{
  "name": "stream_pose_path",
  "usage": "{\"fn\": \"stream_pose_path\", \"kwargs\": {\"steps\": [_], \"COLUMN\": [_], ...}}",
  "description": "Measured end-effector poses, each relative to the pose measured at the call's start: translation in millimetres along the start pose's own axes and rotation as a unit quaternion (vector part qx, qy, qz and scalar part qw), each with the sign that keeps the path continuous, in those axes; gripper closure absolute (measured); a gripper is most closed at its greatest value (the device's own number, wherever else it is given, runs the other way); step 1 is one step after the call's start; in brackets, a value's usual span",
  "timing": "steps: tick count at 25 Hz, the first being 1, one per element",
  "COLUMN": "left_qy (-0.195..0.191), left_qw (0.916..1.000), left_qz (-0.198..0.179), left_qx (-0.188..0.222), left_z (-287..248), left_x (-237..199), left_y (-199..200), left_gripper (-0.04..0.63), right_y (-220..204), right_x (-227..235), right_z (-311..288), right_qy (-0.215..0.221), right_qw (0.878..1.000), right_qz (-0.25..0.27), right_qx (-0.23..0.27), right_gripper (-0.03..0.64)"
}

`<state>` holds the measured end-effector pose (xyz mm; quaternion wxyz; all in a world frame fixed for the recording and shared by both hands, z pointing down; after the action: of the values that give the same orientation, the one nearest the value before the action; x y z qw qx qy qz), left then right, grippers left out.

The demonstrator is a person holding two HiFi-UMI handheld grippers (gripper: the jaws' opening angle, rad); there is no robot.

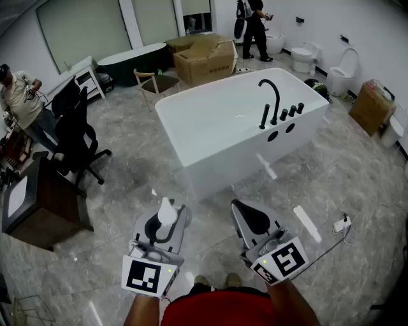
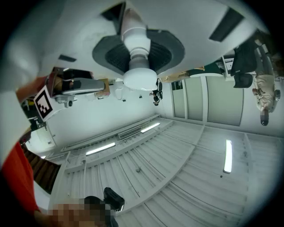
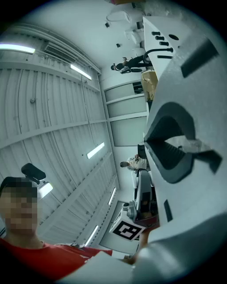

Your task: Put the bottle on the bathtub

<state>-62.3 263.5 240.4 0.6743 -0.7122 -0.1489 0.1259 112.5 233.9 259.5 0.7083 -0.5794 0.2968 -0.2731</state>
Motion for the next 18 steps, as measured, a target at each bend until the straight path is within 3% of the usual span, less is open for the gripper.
{"fn": "stream_pose_path", "kwargs": {"steps": [4, 9, 18], "left_qy": [0.020, 0.013, 0.046], "left_qw": [0.9998, 0.9999, 0.9986], "left_qz": [-0.002, 0.010, 0.026], "left_qx": [0.006, -0.003, -0.008], "left_z": [-13.2, -28.9, -73.6], "left_x": [11.6, 22.5, 15.9], "left_y": [4.7, -9.7, -33.0], "left_gripper": [0.509, 0.509, 0.509], "right_y": [-0.3, -2.9, -25.1], "right_x": [16.2, 37.0, 70.0], "right_z": [14.0, 28.0, 34.0], "right_qy": [0.007, 0.007, 0.017], "right_qw": [1.000, 0.999, 0.999], "right_qz": [-0.017, -0.027, -0.030], "right_qx": [0.008, 0.018, 0.013], "right_gripper": [0.614, 0.614, 0.614]}}
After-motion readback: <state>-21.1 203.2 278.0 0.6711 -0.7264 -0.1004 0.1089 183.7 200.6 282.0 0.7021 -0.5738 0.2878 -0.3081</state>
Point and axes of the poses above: the fingertips, and each gripper's own axes: z backward along the fingers, x to its right, y out of its top, the point moved 6 cm from there along z, backward along the fingers, and after that the axes turned 8 degrees about z, right-handed, at the moved point
